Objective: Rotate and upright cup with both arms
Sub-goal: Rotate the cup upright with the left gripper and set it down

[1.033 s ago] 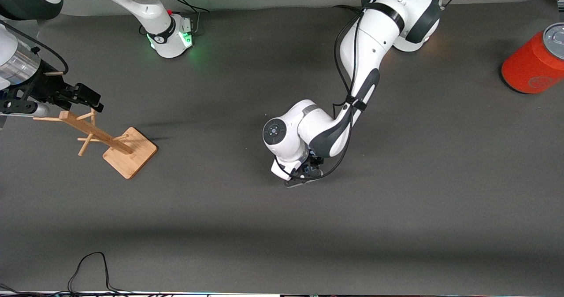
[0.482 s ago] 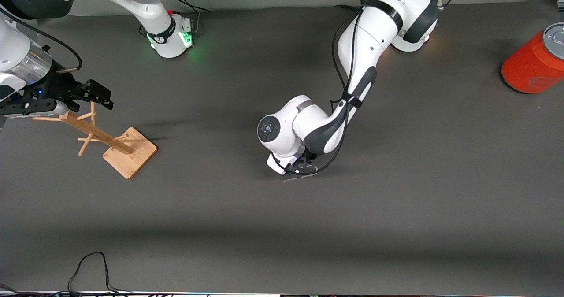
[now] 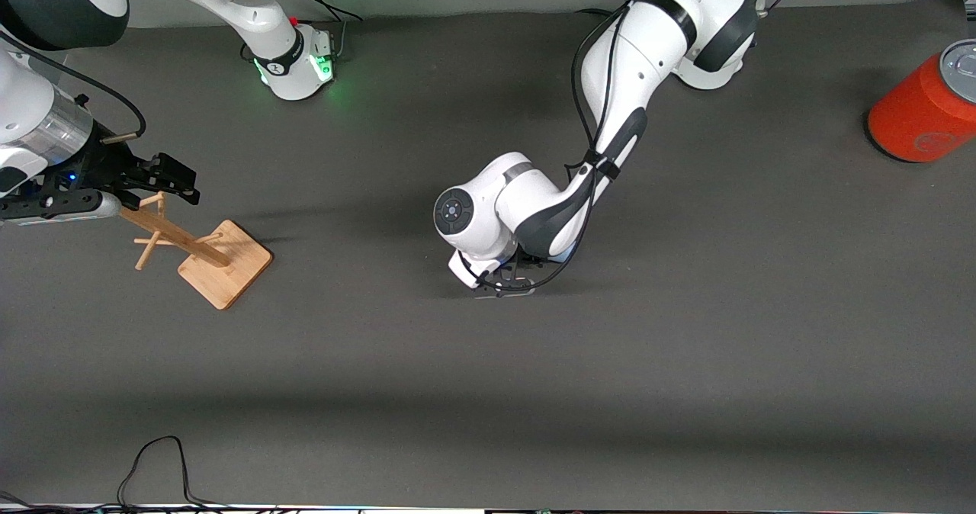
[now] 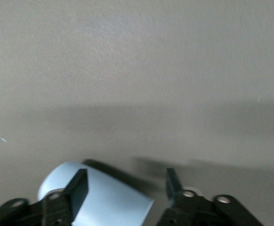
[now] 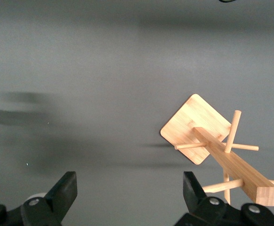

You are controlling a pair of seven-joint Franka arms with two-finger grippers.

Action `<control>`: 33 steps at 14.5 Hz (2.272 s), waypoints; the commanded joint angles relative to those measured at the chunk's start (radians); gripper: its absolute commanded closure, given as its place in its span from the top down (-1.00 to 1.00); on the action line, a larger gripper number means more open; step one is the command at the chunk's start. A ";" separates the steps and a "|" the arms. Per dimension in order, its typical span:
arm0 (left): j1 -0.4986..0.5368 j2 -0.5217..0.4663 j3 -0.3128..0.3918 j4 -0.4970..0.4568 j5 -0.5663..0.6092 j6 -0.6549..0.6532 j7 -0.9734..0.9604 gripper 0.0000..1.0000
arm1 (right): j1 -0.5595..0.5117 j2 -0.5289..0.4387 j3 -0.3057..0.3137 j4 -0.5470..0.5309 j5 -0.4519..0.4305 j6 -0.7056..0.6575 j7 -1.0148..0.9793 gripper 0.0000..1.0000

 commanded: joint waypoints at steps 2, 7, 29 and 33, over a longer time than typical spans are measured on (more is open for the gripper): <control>-0.053 -0.043 0.009 0.000 0.032 -0.139 0.272 0.97 | 0.000 0.012 -0.004 0.036 0.016 -0.026 -0.030 1.00; -0.126 -0.031 0.009 -0.060 0.190 -0.144 0.385 0.90 | -0.002 0.009 -0.013 0.035 0.014 -0.033 -0.028 1.00; 0.027 -0.323 0.017 -0.116 0.094 -0.213 0.459 -1.00 | -0.011 -0.002 -0.022 0.105 0.023 -0.114 -0.025 1.00; 0.155 -0.550 0.012 -0.245 -0.070 -0.172 0.420 -1.00 | -0.009 -0.005 -0.019 0.102 0.023 -0.114 -0.024 1.00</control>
